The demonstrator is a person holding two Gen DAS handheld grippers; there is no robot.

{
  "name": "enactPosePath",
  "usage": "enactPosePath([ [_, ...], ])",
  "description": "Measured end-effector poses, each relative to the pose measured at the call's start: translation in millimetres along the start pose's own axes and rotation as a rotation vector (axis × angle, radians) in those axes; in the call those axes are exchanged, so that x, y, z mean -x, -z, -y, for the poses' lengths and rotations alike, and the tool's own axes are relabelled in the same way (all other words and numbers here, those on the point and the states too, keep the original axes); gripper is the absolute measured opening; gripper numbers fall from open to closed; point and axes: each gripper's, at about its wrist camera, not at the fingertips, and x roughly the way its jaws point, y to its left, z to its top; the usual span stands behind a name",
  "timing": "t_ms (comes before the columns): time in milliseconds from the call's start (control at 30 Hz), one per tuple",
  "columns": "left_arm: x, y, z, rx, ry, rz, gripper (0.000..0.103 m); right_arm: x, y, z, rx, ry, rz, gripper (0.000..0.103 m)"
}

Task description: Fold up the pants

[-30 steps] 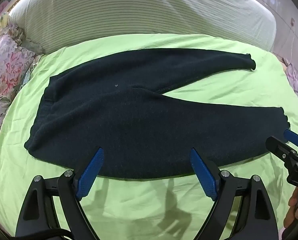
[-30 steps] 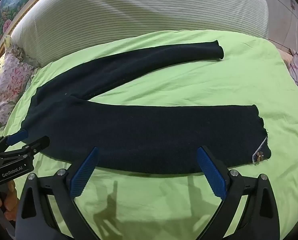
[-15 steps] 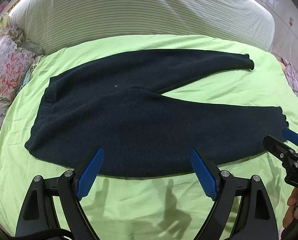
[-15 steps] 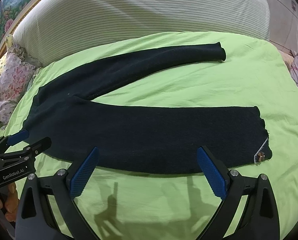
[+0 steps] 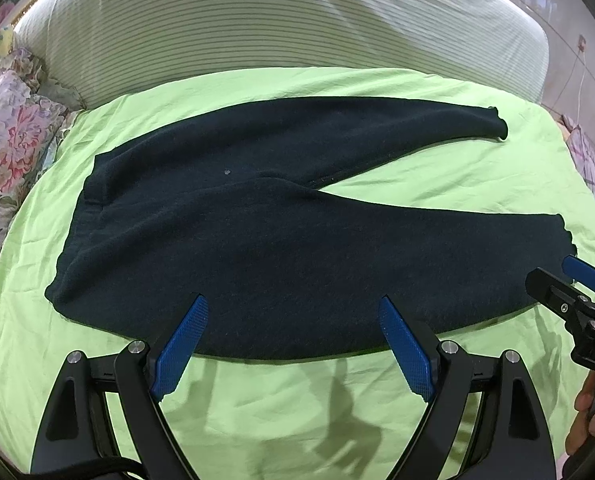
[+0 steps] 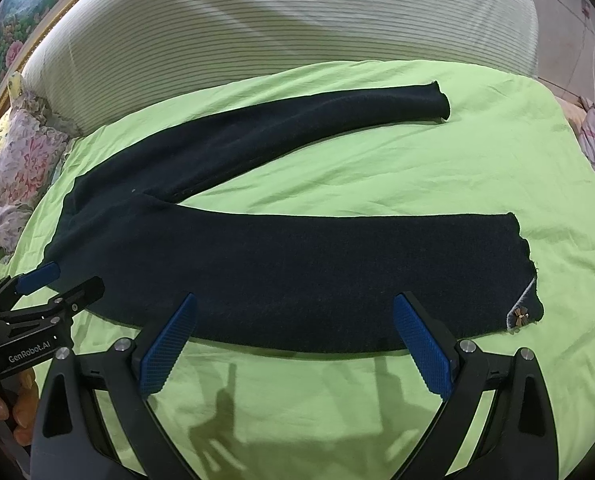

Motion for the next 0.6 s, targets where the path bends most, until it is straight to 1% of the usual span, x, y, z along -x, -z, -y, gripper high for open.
enactPosePath([
  [133,-0.9,-1.2,-1.2,0.002,0.005,-0.004,0.088,-0.9,0.1,1.6,-0.003,-0.002,-0.004,0.098],
  [267,-4.2,-3.0,-0.3,-0.014,-0.01,-0.002,0.088,-3.3,-1.9,4.7,-0.017,-0.011,-0.015,0.098],
  [600,-10.4,-3.6,3.9,-0.003,0.02,0.001,0.088,-7.2,-3.2,13.1,-0.036,-0.012,-0.027,0.098],
])
